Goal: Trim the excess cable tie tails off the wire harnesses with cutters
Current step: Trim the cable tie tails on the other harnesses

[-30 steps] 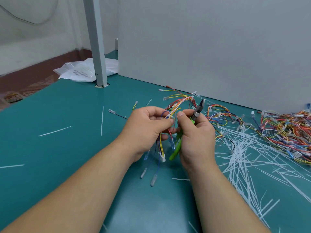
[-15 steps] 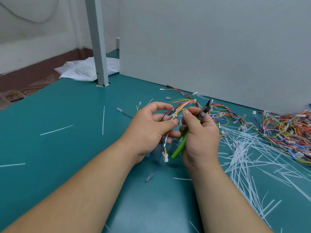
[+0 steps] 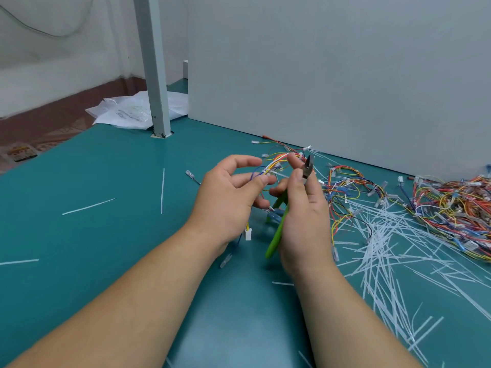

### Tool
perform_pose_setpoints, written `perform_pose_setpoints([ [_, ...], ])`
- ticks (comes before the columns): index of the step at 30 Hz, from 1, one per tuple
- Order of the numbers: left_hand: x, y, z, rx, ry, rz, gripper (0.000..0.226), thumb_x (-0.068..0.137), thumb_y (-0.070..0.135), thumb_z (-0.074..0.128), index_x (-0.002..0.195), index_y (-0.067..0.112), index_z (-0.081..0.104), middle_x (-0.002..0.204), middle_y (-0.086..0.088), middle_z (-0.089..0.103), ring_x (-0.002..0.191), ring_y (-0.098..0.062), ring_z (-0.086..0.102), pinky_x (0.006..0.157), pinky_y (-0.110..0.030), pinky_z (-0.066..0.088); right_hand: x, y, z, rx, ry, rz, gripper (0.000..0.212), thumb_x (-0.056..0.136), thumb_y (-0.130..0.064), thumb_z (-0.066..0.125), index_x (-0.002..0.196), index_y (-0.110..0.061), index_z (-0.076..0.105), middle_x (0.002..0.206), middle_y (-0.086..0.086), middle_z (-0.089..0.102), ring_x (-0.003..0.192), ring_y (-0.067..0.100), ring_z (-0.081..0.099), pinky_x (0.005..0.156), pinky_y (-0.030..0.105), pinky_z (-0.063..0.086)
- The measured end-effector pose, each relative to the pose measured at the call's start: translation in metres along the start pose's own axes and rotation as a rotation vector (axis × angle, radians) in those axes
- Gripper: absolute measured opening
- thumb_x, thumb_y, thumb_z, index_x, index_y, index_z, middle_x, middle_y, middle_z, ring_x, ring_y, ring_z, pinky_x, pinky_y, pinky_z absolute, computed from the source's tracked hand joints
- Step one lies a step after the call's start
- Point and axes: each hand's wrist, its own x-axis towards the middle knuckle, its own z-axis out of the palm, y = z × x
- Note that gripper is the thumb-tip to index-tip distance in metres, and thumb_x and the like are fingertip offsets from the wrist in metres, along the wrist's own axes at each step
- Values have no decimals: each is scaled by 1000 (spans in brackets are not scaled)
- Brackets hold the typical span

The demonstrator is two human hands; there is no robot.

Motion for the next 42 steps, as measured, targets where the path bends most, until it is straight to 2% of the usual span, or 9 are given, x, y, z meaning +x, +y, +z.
perform_pose_setpoints([
  [5,3,-3,-1,81,113,14,14,94,16,70,106,21,63,87,8,79,54,-7,58,58,-13,47,-2,-3,0,-9,10,46,38,95,-51,44,123,-40,67,80,-11,53,74,9,51,66,18,46],
  [9,5,-5,-2,8,201,-43,13,87,13,79,95,16,70,83,3,79,50,-5,50,54,-15,46,1,-7,-4,375,-80,220,54,88,-39,47,136,-20,62,71,-5,46,63,13,42,61,30,35],
  [12,6,-3,-3,-103,269,-94,15,83,8,82,89,12,69,69,3,74,47,-8,52,46,-19,45,0,-11,-6,551,-254,321,49,95,-33,49,137,-11,61,73,0,44,63,17,41,62,35,37],
  [15,7,-2,-2,-191,331,-127,15,81,7,84,82,12,69,64,-1,69,50,-9,56,45,-27,47,-1,-13,-8,632,-324,346,43,90,-35,53,119,-7,70,71,2,47,60,19,47,61,35,47],
  [19,6,-3,0,-180,410,-76,18,80,8,84,71,16,70,65,0,71,55,-11,64,61,-29,52,0,-15,-9,602,-278,379,21,83,-29,68,93,-11,75,65,0,52,54,16,55,56,34,55],
  [26,-6,-5,9,12,137,41,19,82,2,81,68,14,74,66,-2,75,53,-8,65,45,-21,49,7,-1,-6,305,-59,476,20,100,-28,66,102,-9,72,73,0,67,56,10,58,49,26,49],
  [32,-8,-5,9,75,4,23,12,82,10,83,75,6,74,67,-1,75,59,-3,66,59,-13,49,12,1,-12,323,53,390,13,99,-13,66,87,-18,66,64,-2,58,56,10,47,54,27,44],
  [37,-7,1,5,103,-58,-203,5,89,19,76,90,14,74,76,1,78,58,-5,69,45,-11,42,10,1,-8,336,22,331,19,101,-9,62,83,-17,67,60,3,56,50,12,49,66,45,56],
  [42,-3,6,-4,-41,-134,-446,7,90,21,73,87,15,75,80,0,76,58,-8,64,44,-17,38,10,3,-11,279,-9,294,35,98,-11,65,70,-28,75,69,0,63,56,12,52,64,35,41],
])
